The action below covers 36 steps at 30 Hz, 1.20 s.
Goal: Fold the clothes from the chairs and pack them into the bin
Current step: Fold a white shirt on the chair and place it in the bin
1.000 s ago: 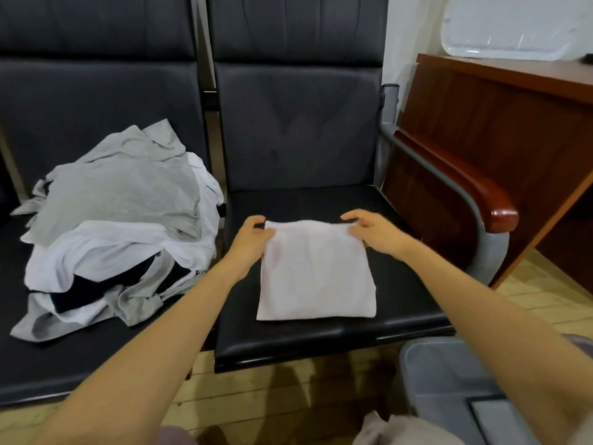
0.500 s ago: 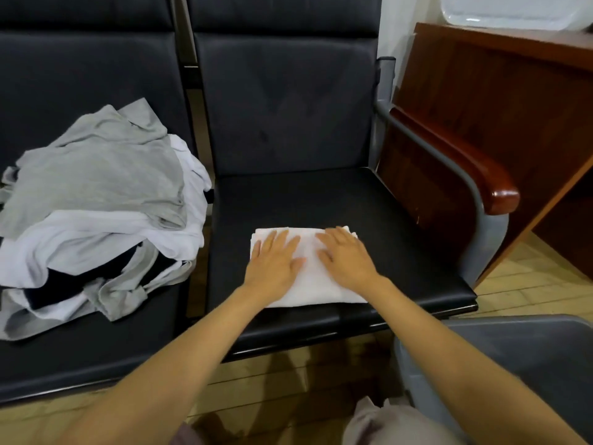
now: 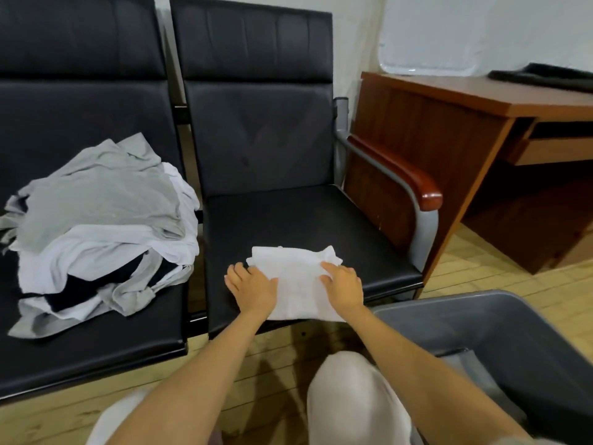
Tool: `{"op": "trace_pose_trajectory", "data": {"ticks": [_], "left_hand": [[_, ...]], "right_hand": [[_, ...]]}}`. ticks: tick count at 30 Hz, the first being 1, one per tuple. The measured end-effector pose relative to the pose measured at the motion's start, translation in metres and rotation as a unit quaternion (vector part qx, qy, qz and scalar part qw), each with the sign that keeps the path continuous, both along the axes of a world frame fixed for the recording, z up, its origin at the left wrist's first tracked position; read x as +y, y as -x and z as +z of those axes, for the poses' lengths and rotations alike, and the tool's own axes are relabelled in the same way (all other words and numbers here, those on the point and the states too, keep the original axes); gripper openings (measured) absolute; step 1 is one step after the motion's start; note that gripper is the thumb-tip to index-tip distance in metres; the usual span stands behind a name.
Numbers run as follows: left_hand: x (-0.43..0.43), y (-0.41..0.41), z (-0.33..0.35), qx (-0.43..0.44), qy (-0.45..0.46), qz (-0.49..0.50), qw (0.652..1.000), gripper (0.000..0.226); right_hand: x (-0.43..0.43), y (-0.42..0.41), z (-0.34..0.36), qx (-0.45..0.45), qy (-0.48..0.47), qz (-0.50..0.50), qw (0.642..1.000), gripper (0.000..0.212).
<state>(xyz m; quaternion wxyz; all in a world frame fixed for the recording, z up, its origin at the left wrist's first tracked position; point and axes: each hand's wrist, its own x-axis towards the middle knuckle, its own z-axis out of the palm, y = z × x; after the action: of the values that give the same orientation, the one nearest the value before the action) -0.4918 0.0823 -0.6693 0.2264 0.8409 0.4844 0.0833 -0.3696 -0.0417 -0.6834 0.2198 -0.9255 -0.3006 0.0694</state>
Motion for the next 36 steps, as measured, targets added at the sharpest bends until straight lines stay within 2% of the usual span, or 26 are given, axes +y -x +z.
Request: {"op": "trace_pose_trajectory", "data": {"ticks": [1,3,5,7,10,12,17,21,24,27,29,33,36], "left_hand": [[-0.006,0.003,0.007,-0.031,0.007,-0.024,0.999,0.057],[-0.02,0.004,0.025,-0.119,0.088,-0.063,0.987,0.052],[-0.035,-0.002,0.041,-0.191,0.128,-0.11,0.967,0.056],[-0.053,-0.017,0.052,-0.209,0.125,-0.184,0.952,0.065],[-0.085,-0.058,0.055,-0.135,0.093,-0.302,0.939,0.051],[-0.114,-0.091,0.046,-0.102,0.116,-0.351,0.923,0.044],[-0.198,-0.178,0.001,-0.017,0.141,-0.464,0.875,0.055],[-0.263,-0.246,-0.061,0.079,0.115,-0.545,0.827,0.062],[-0.304,-0.286,-0.111,0.134,0.128,-0.57,0.8,0.06],[-0.33,-0.313,-0.155,0.183,0.14,-0.588,0.775,0.06],[-0.341,-0.33,-0.178,0.2,0.133,-0.597,0.766,0.062],[-0.355,-0.363,-0.206,0.193,0.125,-0.609,0.759,0.064],[-0.358,-0.378,-0.219,0.21,0.108,-0.607,0.759,0.067]], "right_hand": [[-0.008,0.006,0.003,0.015,-0.029,-0.012,0.999,0.041],[-0.027,0.012,0.011,0.04,-0.071,-0.037,0.996,0.041],[-0.05,0.009,0.021,0.033,-0.093,-0.056,0.994,0.041],[-0.078,-0.002,0.03,0.015,-0.118,-0.071,0.99,0.039],[-0.131,-0.02,0.035,-0.001,-0.156,-0.117,0.981,0.035],[-0.172,-0.032,0.027,-0.002,-0.18,-0.162,0.97,0.032],[-0.269,-0.069,-0.027,0.045,-0.179,-0.281,0.942,0.029],[-0.329,-0.103,-0.09,0.155,-0.106,-0.346,0.919,0.034],[-0.36,-0.125,-0.135,0.284,-0.063,-0.382,0.877,0.042],[-0.375,-0.143,-0.168,0.343,-0.031,-0.409,0.845,0.047],[-0.38,-0.155,-0.185,0.346,-0.017,-0.422,0.838,0.05],[-0.392,-0.177,-0.219,0.275,0.027,-0.421,0.864,0.054],[-0.395,-0.19,-0.231,0.282,0.04,-0.433,0.855,0.056]]}}
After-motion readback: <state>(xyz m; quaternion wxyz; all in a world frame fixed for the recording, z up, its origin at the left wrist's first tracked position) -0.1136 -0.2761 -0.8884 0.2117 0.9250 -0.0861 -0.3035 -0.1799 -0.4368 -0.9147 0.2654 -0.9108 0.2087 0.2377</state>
